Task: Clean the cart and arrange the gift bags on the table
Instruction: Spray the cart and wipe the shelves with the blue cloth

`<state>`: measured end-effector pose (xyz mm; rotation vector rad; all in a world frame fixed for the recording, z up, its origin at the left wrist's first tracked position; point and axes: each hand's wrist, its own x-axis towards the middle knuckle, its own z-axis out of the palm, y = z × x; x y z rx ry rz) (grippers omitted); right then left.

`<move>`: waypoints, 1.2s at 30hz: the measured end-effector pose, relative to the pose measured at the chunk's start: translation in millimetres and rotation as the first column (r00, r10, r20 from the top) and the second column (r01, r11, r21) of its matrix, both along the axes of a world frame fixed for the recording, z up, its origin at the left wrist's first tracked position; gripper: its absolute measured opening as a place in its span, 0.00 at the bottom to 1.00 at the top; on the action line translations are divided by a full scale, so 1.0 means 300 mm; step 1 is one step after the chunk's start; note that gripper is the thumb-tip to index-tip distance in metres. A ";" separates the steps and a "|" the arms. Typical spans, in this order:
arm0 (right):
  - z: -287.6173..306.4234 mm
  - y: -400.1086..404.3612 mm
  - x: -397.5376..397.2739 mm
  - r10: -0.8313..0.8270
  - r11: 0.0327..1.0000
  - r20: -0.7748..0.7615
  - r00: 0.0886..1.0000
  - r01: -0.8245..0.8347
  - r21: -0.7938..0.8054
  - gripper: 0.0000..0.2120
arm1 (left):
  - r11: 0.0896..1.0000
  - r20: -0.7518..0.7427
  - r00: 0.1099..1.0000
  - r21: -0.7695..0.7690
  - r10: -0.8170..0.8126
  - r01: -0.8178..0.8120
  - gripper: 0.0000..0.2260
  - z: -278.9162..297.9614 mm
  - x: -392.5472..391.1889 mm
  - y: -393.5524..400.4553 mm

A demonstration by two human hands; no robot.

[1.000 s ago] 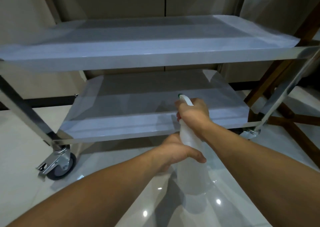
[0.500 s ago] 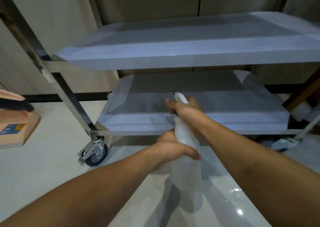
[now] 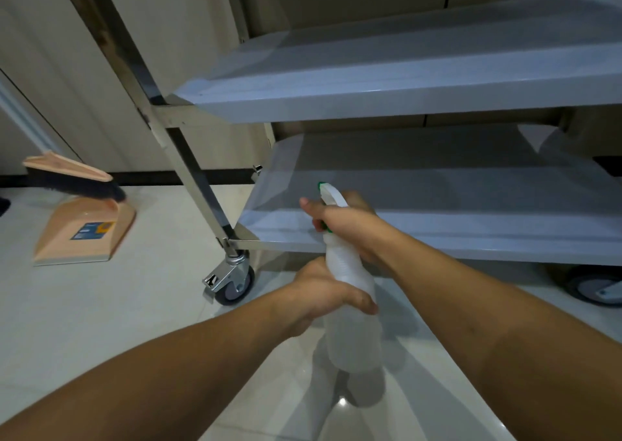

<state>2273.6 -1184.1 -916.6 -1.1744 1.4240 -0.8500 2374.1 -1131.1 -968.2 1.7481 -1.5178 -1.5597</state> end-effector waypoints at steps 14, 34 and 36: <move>-0.066 0.010 0.056 -0.054 0.998 -0.100 0.994 0.052 -0.023 0.21 | 0.995 0.021 0.997 0.055 0.080 -0.081 0.35 -0.044 0.009 0.057; 0.049 0.431 -0.254 -0.258 0.965 -0.144 0.955 0.247 -0.090 0.11 | 0.967 0.277 0.929 0.135 -0.245 0.215 0.42 0.119 -0.246 0.292; 0.130 0.507 -0.285 -0.292 0.956 -0.175 0.940 0.290 -0.035 0.13 | 0.953 0.257 0.925 0.190 -0.280 0.236 0.38 0.237 -0.286 0.345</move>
